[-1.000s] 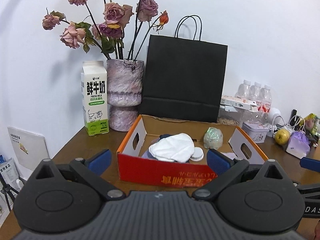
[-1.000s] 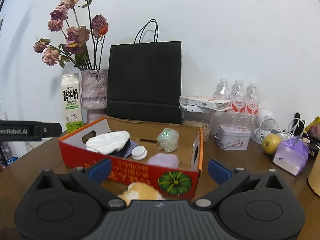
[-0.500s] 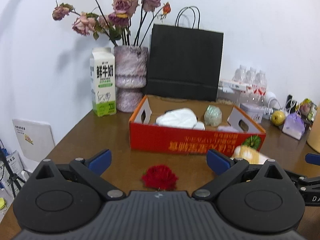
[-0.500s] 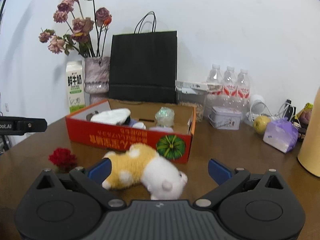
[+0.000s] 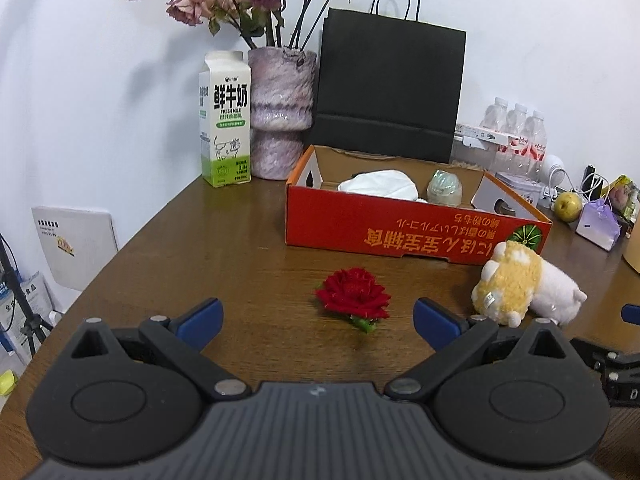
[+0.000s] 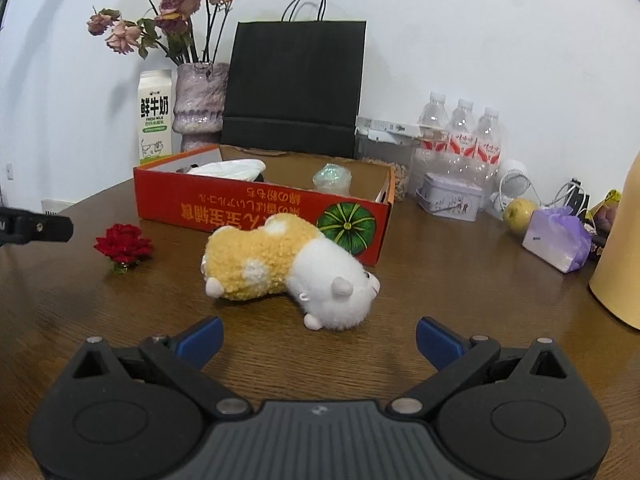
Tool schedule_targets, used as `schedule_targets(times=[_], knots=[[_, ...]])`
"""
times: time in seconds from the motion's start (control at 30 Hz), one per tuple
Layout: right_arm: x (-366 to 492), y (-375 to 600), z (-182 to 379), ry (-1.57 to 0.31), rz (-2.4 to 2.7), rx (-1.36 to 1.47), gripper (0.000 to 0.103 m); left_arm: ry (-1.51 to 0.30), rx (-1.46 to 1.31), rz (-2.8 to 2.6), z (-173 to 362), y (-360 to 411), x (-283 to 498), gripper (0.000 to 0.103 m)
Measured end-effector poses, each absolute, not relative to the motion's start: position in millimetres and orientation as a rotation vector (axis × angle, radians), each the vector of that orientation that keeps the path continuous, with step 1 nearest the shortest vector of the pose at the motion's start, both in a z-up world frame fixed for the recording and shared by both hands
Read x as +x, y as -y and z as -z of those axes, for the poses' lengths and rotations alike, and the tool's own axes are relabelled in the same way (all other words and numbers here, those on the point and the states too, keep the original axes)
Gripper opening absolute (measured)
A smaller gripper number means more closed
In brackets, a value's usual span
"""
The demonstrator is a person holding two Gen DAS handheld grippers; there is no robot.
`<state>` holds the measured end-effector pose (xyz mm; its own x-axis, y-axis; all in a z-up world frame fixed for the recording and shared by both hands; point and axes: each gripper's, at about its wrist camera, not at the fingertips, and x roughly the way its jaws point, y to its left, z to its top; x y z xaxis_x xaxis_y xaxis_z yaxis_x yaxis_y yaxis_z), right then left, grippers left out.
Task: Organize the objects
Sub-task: 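Grasp the yellow-and-white plush toy with the right tool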
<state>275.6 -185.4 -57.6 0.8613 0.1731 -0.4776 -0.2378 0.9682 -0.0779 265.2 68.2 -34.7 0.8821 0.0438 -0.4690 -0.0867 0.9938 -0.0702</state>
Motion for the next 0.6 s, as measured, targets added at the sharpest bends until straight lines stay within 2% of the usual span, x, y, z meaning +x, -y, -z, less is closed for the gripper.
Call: schedule_targets(times=[0.6], knots=[[357.1,194.0,64.7,-0.556,-0.259,-0.195,0.103,-0.51,-0.111,-0.086,39.8,-72.5,273.3,0.103]])
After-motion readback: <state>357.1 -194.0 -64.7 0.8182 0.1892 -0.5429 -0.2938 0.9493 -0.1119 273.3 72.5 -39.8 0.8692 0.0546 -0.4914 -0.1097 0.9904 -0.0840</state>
